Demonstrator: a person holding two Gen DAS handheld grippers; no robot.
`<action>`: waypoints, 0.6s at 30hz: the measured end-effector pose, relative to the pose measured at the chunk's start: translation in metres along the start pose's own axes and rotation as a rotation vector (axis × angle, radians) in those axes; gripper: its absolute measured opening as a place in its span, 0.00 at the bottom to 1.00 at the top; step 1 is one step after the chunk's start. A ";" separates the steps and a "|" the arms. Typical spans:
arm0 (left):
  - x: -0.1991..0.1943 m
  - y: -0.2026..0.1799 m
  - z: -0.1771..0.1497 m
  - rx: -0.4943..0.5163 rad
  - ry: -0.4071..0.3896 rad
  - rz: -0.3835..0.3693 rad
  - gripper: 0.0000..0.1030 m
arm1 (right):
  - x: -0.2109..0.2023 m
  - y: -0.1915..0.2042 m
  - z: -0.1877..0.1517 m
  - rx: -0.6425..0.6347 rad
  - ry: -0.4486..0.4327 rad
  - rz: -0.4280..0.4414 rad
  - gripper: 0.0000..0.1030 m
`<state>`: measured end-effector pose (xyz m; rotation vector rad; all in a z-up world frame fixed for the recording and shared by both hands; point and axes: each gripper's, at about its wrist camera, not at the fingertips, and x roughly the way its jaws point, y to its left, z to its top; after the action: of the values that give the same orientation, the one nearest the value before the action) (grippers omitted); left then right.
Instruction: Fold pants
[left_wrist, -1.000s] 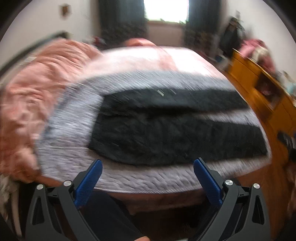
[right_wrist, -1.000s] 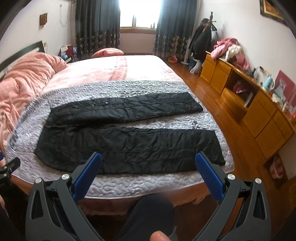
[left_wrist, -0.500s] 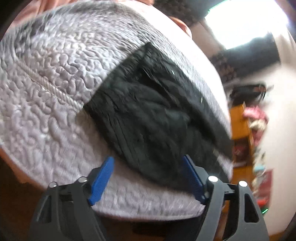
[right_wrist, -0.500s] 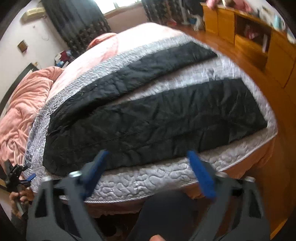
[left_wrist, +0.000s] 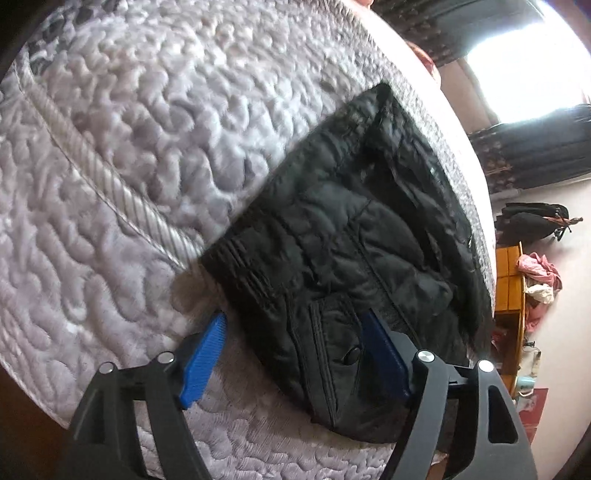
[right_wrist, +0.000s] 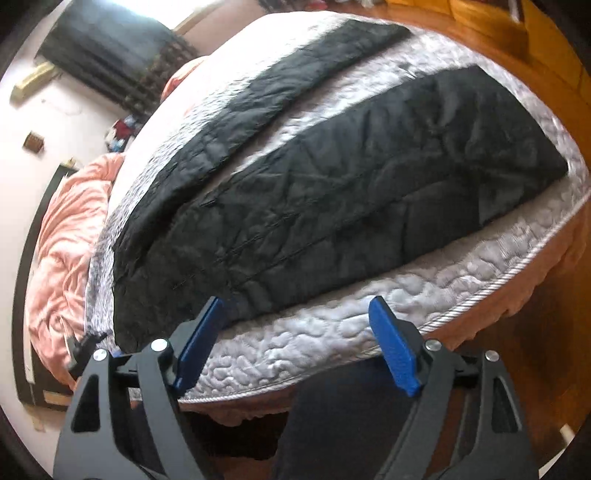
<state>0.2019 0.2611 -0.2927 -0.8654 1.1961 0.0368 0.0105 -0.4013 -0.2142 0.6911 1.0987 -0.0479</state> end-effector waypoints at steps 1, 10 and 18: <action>0.004 -0.001 0.000 0.002 0.017 -0.006 0.58 | -0.001 -0.009 0.004 0.025 -0.001 0.008 0.78; -0.003 0.007 -0.003 0.027 0.021 0.013 0.16 | -0.037 -0.158 0.056 0.423 -0.112 0.114 0.45; 0.007 0.014 -0.002 -0.030 0.022 0.003 0.21 | -0.039 -0.246 0.073 0.623 -0.188 0.116 0.49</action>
<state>0.1971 0.2668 -0.3063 -0.8924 1.2198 0.0482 -0.0391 -0.6470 -0.2829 1.2789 0.8575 -0.3601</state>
